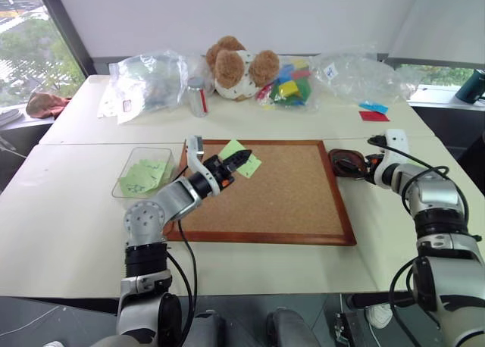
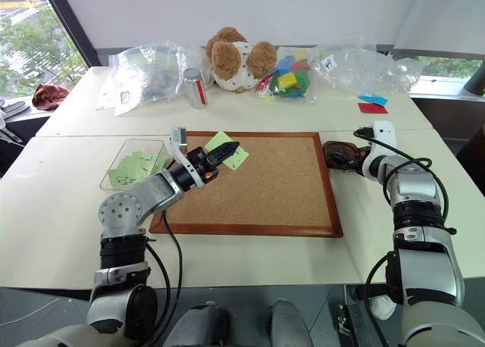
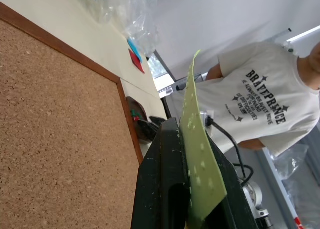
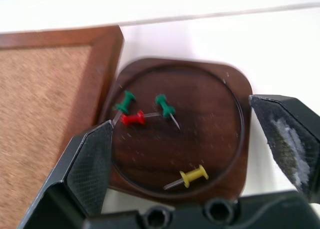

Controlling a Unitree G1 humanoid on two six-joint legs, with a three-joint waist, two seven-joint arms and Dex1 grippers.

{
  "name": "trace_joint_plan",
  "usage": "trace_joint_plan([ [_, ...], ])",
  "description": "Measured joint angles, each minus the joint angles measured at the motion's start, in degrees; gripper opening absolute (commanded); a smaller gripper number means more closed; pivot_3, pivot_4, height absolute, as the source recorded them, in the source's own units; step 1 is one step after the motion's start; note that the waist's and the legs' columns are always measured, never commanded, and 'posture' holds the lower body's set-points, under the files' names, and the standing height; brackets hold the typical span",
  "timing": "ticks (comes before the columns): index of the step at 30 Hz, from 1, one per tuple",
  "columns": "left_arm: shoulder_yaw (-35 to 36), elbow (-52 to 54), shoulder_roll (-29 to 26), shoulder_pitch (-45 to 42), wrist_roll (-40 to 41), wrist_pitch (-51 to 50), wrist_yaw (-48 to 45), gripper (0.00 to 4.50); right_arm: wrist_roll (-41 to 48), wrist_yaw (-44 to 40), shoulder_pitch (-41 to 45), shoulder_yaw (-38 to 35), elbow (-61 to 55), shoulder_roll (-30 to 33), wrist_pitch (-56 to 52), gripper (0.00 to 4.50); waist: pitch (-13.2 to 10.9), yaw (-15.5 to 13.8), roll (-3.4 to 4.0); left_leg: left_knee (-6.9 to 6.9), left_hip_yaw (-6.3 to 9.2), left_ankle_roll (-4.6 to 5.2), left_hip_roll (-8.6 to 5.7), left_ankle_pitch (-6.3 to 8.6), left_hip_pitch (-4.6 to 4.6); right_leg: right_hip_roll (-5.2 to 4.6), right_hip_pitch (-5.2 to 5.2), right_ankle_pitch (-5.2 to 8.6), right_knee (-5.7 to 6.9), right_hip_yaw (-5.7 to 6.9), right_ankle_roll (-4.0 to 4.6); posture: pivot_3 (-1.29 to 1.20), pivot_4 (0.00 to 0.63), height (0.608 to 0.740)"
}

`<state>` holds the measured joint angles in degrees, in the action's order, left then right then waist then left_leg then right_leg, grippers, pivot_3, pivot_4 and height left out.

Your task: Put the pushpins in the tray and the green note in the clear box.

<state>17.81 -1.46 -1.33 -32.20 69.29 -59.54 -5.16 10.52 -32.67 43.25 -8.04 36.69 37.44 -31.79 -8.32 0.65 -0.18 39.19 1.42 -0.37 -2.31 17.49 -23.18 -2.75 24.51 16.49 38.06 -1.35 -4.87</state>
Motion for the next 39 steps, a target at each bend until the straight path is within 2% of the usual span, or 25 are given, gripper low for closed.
trace_joint_plan([
  [8, -1.0, 1.9, -1.5, 0.7, -0.4, 0.5, 0.1, 0.00, 4.9, -6.2, -3.7, -0.2, -20.5, 3.4, -10.7, 4.47, 0.0, -0.1, 0.00, 0.00, 0.02, 0.00, 0.00, 0.00, 0.00, 0.00, 0.00, 0.00, -0.01, 0.01, 0.00, 0.00, 0.150, 0.740],
  [12, -1.2, 9.1, -4.3, 1.0, -1.7, 2.8, 2.3, 0.00, 13.1, -12.0, -4.9, 0.0, -36.6, 4.2, -19.4, 4.47, 0.0, 0.3, 0.01, -0.03, 0.03, -0.01, 0.05, 0.00, 0.01, 0.04, 0.04, 0.00, 0.03, -0.02, 0.00, 0.00, 0.150, 0.740],
  [17, 0.0, 20.2, -8.4, 1.6, -2.7, 5.7, 8.4, 0.00, 21.3, -17.9, -6.6, 1.2, -49.6, 4.2, -22.9, 4.47, 0.0, -0.3, 0.00, 0.01, 0.05, 0.01, 0.03, 0.01, -0.01, -0.01, -0.01, 0.00, -0.01, -0.01, 0.00, 0.00, 0.150, 0.740],
  [21, 3.0, 25.0, -13.6, 3.7, -5.7, 8.0, 14.0, 0.00, 24.6, -19.1, -6.9, 1.3, -52.7, 4.1, -23.6, 4.47, 0.0, -0.2, -0.02, 0.01, 0.06, 0.02, 0.03, 0.02, 0.01, -0.02, -0.02, 0.00, 0.00, 0.00, 0.00, 0.00, 0.150, 0.740],
  [26, 7.4, 25.1, -20.4, 6.6, -7.8, 9.5, 15.2, 0.00, 24.5, -19.3, -6.7, 3.7, -52.9, 4.0, -22.0, 4.47, 0.0, -0.1, -0.02, 0.00, 0.06, 0.02, 0.03, 0.02, 0.01, -0.02, 0.00, 0.00, 0.00, 0.00, 0.00, 0.00, 0.150, 0.740],
  [31, 5.5, 18.1, -30.5, 10.5, -15.9, 10.0, 8.1, 0.00, 24.1, -20.2, -6.0, 6.9, -52.6, 3.6, -19.1, 4.47, 0.0, -0.2, -0.02, -0.02, 0.07, 0.02, 0.03, 0.02, 0.01, -0.02, 0.00, 0.00, -0.02, 0.03, 0.01, 0.00, 0.150, 0.740],
  [39, 0.7, 9.0, -35.3, 9.6, -24.6, 9.9, -0.5, 0.00, 25.6, -21.2, -9.4, 7.6, -57.0, 4.3, -19.0, 4.47, 0.0, -0.9, -0.03, -0.08, 0.08, 0.07, 0.02, 0.05, -0.05, -0.07, 0.07, 0.00, -0.08, 0.04, 0.01, 0.00, 0.150, 0.740],
])
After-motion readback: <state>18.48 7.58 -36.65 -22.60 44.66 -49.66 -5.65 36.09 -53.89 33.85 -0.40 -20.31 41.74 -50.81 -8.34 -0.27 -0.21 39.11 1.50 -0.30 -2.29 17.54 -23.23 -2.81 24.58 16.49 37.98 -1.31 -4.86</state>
